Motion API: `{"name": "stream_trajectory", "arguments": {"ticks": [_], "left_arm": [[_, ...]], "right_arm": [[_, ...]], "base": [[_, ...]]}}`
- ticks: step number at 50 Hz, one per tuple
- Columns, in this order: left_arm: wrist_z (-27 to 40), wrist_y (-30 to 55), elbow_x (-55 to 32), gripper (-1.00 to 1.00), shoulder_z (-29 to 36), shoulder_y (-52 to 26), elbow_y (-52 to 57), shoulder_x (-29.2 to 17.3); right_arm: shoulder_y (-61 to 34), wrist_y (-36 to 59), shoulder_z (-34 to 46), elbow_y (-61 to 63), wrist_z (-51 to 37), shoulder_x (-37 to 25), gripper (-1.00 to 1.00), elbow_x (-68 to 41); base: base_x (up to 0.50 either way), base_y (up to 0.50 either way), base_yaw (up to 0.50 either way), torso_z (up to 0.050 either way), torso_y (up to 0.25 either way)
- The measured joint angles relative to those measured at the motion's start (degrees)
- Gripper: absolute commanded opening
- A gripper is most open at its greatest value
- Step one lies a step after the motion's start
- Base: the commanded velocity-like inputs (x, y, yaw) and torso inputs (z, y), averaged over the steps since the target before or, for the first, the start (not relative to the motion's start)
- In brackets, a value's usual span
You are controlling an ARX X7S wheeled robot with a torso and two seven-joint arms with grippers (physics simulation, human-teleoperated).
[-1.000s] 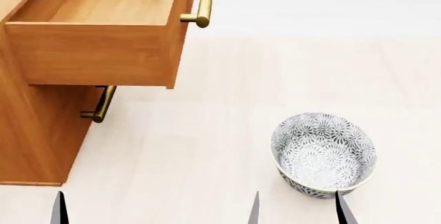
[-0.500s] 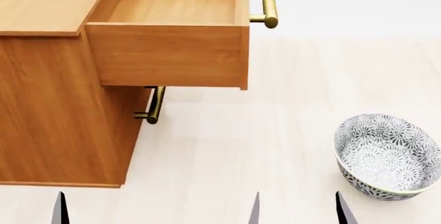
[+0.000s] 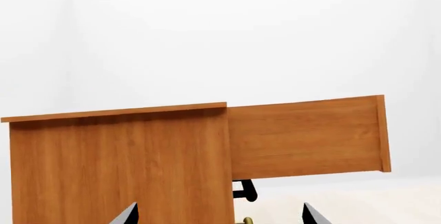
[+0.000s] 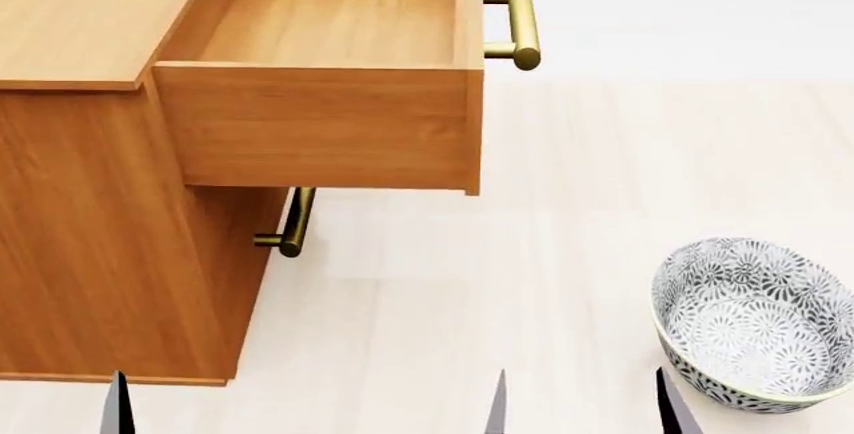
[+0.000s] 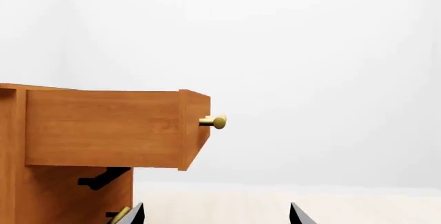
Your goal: Put the ketchup in the top drawer of the cabinet.
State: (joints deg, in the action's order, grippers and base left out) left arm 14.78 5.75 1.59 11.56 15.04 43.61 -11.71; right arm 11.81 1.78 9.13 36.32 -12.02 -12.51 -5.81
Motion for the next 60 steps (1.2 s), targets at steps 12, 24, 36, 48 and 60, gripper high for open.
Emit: {"name": "stream_trajectory", "arguments": {"ticks": [12, 24, 36, 48, 60], "left_arm": [[0.5, 0.2, -0.3, 1.0, 0.3, -0.8, -1.2, -0.1], [1.1, 0.3, -1.0, 1.0, 0.5, -1.9, -3.4, -0.1], [1.6, 0.3, -1.6, 1.0, 0.6, -2.5, -4.6, -0.3], [2.0, 0.8, -2.0, 1.0, 0.9, -3.1, -5.2, -0.5], [2.5, 0.9, -2.2, 1.0, 1.3, -3.5, -5.8, -0.8]], "right_arm": [[0.7, 1.4, -8.2, 0.0, 1.6, -6.5, 1.0, -2.6], [0.8, 1.8, -16.6, -3.2, 3.8, -11.3, 1.0, -8.7], [1.9, 2.4, -21.0, -4.8, 5.3, -14.2, 1.0, -12.4], [2.0, 1.1, -23.7, -8.9, 7.8, -15.9, 1.0, -15.2], [7.2, -3.1, -27.2, -10.4, 11.5, -16.6, 1.0, -17.3]], "base": [[0.0, 0.0, 0.0, 0.0, 0.0], [0.0, 0.0, 0.0, 0.0, 0.0], [0.0, 0.0, 0.0, 0.0, 0.0], [0.0, 0.0, 0.0, 0.0, 0.0], [0.0, 0.0, 0.0, 0.0, 0.0]]}}
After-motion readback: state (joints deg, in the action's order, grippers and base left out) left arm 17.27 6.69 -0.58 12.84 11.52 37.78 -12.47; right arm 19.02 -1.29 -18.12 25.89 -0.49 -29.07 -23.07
